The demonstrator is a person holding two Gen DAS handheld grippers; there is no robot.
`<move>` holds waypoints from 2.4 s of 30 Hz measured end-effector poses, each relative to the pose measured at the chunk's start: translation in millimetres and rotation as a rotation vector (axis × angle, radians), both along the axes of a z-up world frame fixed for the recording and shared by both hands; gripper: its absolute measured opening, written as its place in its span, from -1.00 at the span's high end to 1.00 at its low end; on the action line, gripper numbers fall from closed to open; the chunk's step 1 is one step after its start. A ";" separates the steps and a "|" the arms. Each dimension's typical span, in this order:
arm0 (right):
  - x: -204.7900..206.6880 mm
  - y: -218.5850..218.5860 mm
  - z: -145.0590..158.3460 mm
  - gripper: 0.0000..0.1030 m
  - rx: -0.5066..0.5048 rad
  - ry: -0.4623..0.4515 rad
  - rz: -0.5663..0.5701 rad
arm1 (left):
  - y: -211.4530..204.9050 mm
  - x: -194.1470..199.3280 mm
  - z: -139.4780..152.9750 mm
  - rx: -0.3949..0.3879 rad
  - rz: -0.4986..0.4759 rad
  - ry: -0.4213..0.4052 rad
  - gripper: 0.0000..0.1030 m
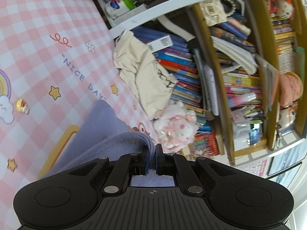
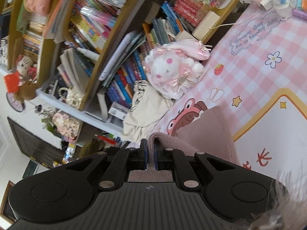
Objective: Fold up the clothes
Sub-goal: 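Lift the hem with both grippers and fold it up toward the collar, then lay the hem down at the collar and open both grippers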
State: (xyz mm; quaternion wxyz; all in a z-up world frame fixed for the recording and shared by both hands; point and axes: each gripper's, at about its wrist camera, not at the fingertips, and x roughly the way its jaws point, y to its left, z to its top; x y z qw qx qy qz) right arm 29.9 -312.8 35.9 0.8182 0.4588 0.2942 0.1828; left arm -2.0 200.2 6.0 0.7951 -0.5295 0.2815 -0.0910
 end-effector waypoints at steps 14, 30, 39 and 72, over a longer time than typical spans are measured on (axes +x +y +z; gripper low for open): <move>69.1 20.6 -43.2 0.48 -0.177 0.183 -0.100 | 0.1 82.0 -32.6 0.116 -0.055 0.149 0.27; 91.5 86.7 -35.7 0.71 -0.901 0.016 0.124 | -41.8 93.9 -16.5 0.782 -0.214 0.068 0.53; 98.8 67.4 -47.0 0.89 -0.785 0.078 0.010 | -29.4 102.8 -27.0 0.722 -0.168 0.105 0.93; 86.9 60.3 -70.5 0.58 -0.530 0.210 0.020 | -8.2 103.8 -44.5 0.692 -0.137 0.170 0.58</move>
